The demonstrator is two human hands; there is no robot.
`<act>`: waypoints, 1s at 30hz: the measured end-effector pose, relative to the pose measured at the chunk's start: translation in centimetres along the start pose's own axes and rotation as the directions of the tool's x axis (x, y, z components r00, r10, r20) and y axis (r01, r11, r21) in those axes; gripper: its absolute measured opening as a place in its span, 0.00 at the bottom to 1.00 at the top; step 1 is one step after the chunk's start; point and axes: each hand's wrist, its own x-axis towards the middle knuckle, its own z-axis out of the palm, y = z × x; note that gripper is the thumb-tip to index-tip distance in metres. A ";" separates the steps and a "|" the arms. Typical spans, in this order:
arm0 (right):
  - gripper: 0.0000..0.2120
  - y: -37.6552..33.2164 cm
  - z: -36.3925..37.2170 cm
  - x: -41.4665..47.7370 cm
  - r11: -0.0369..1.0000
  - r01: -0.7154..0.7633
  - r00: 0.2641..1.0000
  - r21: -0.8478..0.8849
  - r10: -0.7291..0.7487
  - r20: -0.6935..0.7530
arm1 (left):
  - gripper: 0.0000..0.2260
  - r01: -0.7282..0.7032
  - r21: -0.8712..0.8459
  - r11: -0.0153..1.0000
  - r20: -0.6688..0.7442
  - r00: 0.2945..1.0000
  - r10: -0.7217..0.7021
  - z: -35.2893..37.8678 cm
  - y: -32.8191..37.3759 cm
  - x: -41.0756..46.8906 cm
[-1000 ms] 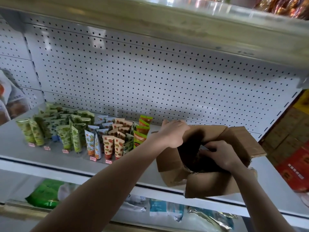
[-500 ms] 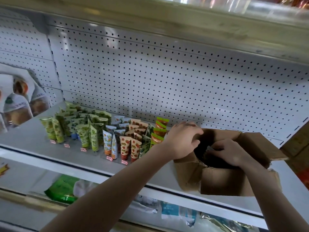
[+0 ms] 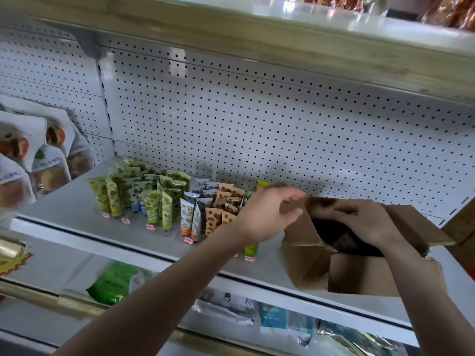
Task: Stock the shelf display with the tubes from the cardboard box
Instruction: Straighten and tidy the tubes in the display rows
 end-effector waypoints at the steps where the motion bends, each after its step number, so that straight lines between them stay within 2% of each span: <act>1: 0.02 -1.0 -0.1 -0.4 0.999 0.016 0.998 0.036 -0.014 -0.059 | 0.14 0.008 -0.015 1.000 -0.020 1.000 -0.008 -0.6 -0.2 -0.3; 6: 0.01 -5.6 0.9 -1.8 0.969 0.138 0.979 0.205 -0.102 -0.177 | 0.13 0.056 -0.060 0.997 -0.113 0.992 -0.063 -4.8 -2.0 -2.6; 9: 0.01 -8.6 2.6 -1.8 0.935 0.195 0.966 0.297 -0.131 -0.222 | 0.14 0.125 -0.026 0.992 -0.149 0.981 -0.128 -8.2 -4.0 -4.6; 16: 0.03 -16.3 9.3 -1.4 0.859 0.249 0.968 0.448 -0.204 -0.146 | 0.12 0.235 0.050 0.971 -0.269 0.939 -0.213 -15.8 -9.9 -8.1; 20: 0.04 -20.4 13.5 -0.8 0.847 0.275 0.961 0.455 -0.236 -0.141 | 0.09 0.261 0.051 0.964 -0.265 0.934 -0.239 -19.8 -13.3 -9.0; 26: 0.07 -24.9 18.9 -0.9 0.843 0.249 0.968 0.477 -0.203 -0.146 | 0.05 0.272 0.090 0.958 -0.196 0.948 -0.250 -24.4 -17.1 -10.0; 30: 0.08 -26.7 22.1 -1.3 0.846 0.204 0.978 0.493 -0.159 -0.132 | 0.08 0.261 0.106 0.960 -0.138 0.960 -0.246 -26.5 -19.7 -10.2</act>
